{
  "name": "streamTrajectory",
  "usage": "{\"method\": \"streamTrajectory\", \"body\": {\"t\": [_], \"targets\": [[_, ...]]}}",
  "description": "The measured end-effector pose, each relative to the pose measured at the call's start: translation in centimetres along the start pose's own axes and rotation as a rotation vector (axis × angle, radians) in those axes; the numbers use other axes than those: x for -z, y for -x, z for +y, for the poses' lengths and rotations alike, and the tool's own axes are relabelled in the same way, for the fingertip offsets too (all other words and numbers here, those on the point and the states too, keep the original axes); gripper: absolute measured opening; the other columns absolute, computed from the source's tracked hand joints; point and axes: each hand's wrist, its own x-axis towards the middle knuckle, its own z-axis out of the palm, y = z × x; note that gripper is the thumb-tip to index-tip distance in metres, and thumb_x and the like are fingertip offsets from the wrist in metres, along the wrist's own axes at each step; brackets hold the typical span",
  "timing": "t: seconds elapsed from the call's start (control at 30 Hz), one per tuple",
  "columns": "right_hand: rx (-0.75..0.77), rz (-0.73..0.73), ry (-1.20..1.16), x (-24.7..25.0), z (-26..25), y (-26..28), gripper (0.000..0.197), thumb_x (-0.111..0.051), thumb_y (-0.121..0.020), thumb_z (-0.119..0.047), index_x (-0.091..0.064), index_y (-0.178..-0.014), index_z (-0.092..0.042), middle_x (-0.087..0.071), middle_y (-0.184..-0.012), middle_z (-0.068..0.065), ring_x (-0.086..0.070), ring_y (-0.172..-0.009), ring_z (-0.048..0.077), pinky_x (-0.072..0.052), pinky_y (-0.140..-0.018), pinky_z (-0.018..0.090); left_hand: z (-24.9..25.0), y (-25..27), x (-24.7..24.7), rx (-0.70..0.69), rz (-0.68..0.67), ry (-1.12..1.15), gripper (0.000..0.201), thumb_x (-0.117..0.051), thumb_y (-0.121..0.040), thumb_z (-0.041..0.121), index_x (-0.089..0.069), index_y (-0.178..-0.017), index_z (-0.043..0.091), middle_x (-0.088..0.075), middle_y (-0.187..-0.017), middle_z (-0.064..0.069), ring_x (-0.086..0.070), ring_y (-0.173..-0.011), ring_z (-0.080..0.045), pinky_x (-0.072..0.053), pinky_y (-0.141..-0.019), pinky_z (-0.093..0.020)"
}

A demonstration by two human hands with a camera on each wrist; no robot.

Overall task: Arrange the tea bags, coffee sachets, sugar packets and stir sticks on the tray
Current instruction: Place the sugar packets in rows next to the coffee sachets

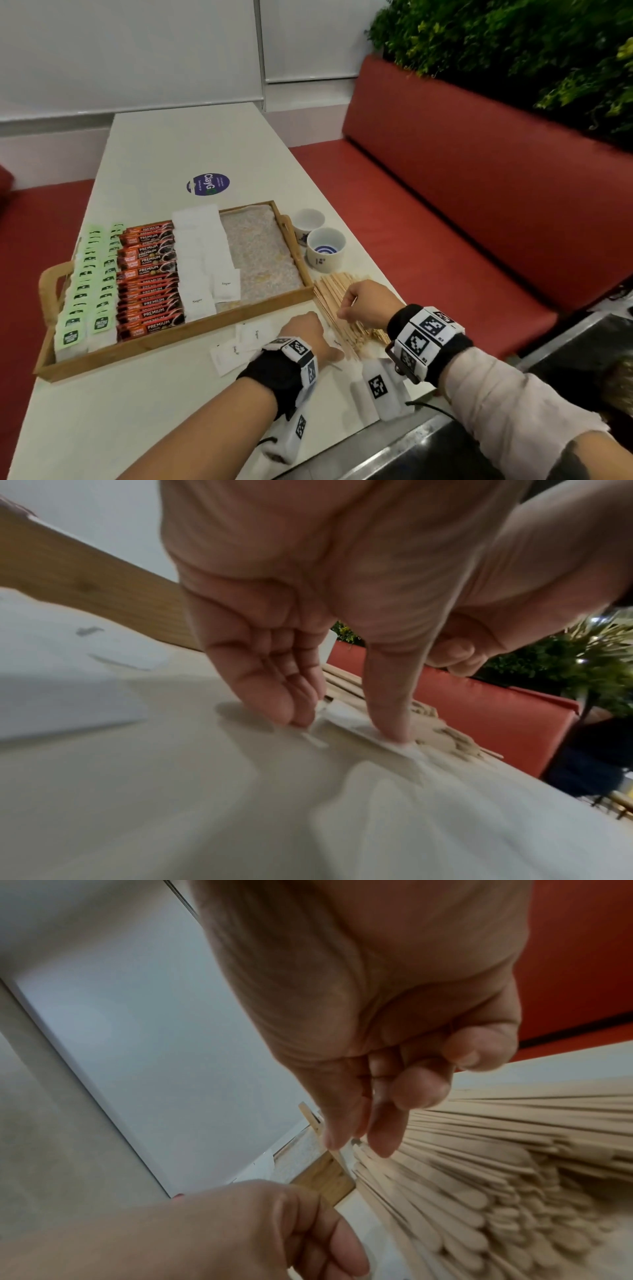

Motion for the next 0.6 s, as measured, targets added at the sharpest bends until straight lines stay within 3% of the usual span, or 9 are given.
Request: {"method": "streamTrajectory", "body": {"t": [0.17,0.27,0.33,0.4,0.47,0.6], "targets": [[-0.011,0.010,0.001,0.1,0.6,0.6,0.016,-0.068,-0.086,-0.026,-0.057,-0.077,-0.017,-0.067,-0.077,-0.001,-0.058,-0.069,0.012,-0.043,-0.061,0.023,0.6,-0.4,0.0,0.042,-0.037,-0.025,0.051,-0.080,-0.069,0.042,-0.060,-0.105,0.013,-0.064,-0.103,-0.003,-0.061,-0.098,-0.021,-0.047,-0.073,-0.028],[-0.022,0.002,0.004,0.0,0.8,1.0,0.016,-0.068,-0.086,-0.026,-0.058,-0.077,-0.018,-0.068,-0.077,-0.001,-0.058,-0.069,0.012,-0.044,-0.063,0.024,0.9,-0.6,0.3,0.059,-0.080,-0.040,0.030,-0.077,-0.071,0.039,-0.058,-0.074,0.015,-0.059,-0.073,-0.003,-0.064,-0.085,-0.020,-0.044,-0.060,-0.028],[-0.032,0.003,0.006,-0.1,1.0,1.2,0.014,-0.069,-0.084,-0.024,-0.059,-0.076,-0.018,-0.070,-0.082,0.001,-0.061,-0.074,0.013,-0.047,-0.068,0.026,0.9,-0.5,0.3,0.097,-0.081,-0.005,0.032,-0.076,-0.072,0.036,-0.051,-0.066,0.017,-0.052,-0.067,0.001,-0.058,-0.072,-0.018,-0.040,-0.057,-0.025],[-0.047,0.005,0.005,-0.3,1.2,1.3,0.011,-0.070,-0.082,-0.021,-0.061,-0.077,-0.019,-0.072,-0.085,0.001,-0.064,-0.077,0.014,-0.049,-0.071,0.027,0.7,-0.6,0.2,0.124,-0.080,0.025,0.029,-0.074,-0.073,0.034,-0.052,-0.068,0.016,-0.053,-0.069,0.001,-0.055,-0.071,-0.017,-0.041,-0.060,-0.025],[-0.069,-0.009,0.003,-0.4,1.3,1.5,0.009,-0.070,-0.081,-0.018,-0.063,-0.075,-0.018,-0.072,-0.082,0.001,-0.063,-0.067,0.013,-0.052,-0.068,0.027,0.5,-0.6,0.3,0.134,-0.092,0.041,0.024,-0.071,-0.076,0.032,-0.057,-0.075,0.013,-0.058,-0.076,-0.001,-0.058,-0.076,-0.019,-0.043,-0.063,-0.025],[-0.106,-0.095,0.056,-0.9,1.5,1.9,0.004,-0.067,-0.081,-0.013,-0.066,-0.078,-0.014,-0.074,-0.084,0.004,-0.061,-0.053,0.011,-0.055,-0.068,0.027,-0.1,-0.5,0.4,0.164,-0.080,0.056,0.039,-0.072,-0.076,0.033,-0.062,-0.104,0.008,-0.065,-0.106,-0.007,-0.062,-0.098,-0.022,-0.049,-0.076,-0.027]]}}
